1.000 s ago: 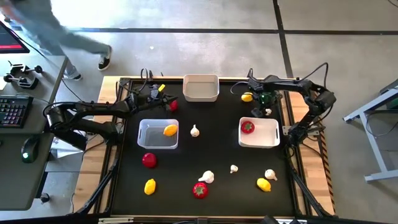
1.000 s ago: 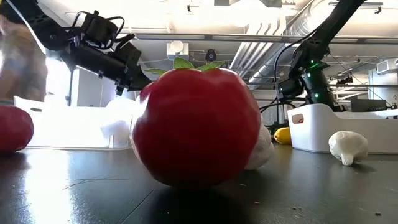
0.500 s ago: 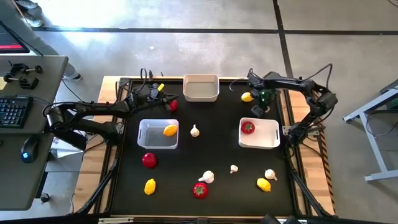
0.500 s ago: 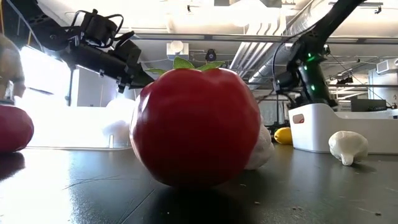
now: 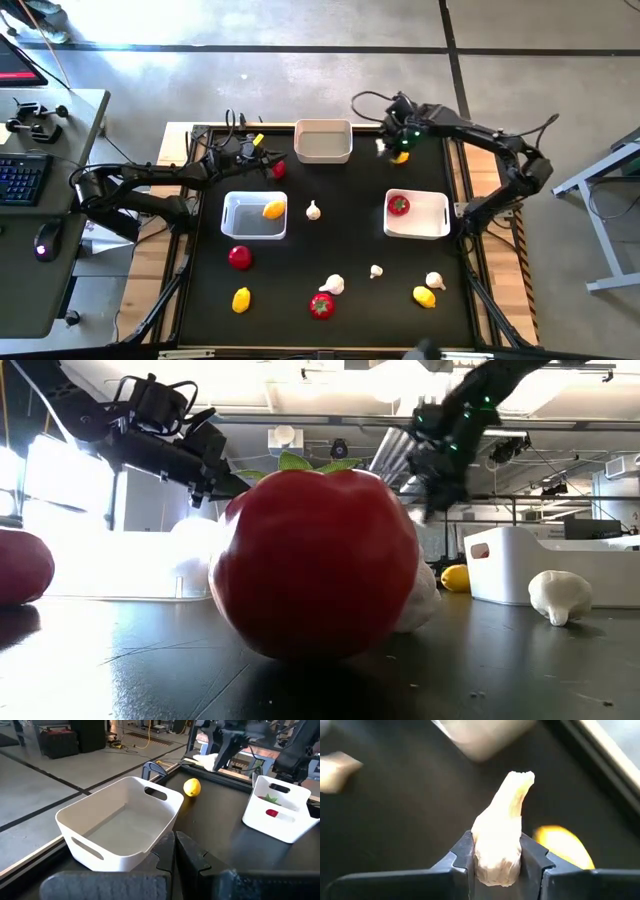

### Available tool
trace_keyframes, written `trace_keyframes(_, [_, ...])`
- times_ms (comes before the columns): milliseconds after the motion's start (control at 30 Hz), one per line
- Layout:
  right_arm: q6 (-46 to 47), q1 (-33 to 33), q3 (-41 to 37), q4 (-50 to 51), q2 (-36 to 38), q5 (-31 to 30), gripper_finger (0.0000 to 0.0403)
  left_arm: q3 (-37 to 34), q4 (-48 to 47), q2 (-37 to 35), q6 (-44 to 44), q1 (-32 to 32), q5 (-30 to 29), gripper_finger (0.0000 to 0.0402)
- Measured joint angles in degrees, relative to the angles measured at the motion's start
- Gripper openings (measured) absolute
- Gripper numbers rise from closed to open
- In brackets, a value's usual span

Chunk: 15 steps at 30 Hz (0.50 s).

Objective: Sort produce into baskets
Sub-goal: Put the white garlic into the top left white bin

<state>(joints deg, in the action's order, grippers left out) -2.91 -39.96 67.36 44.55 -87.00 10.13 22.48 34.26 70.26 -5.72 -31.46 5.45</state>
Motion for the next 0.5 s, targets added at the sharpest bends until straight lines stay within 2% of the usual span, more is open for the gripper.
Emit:
trace_keyframes(200, [5.91,7.00,0.12,-19.43,-1.74,0.02,0.0080,0.00,0.07,0.02,1.43,0.00,0.00,0.0000])
trace_keyframes(333, [8.45,9.00,0.12,-30.73,-5.58,-0.73,0.0080,-0.02,0.11,0.02,1.49,0.00,0.14,0.0000])
trace_keyframes(400, [9.13,8.81,0.14,-33.18,-7.69,-0.65,0.0080,-0.02,0.09,0.01,1.49,0.00,0.94,0.0000])
trace_keyframes(500, [10.38,7.62,2.51,-31.54,-11.45,-1.10,0.0080,-0.02,0.11,0.02,1.49,0.00,2.41,0.0000])
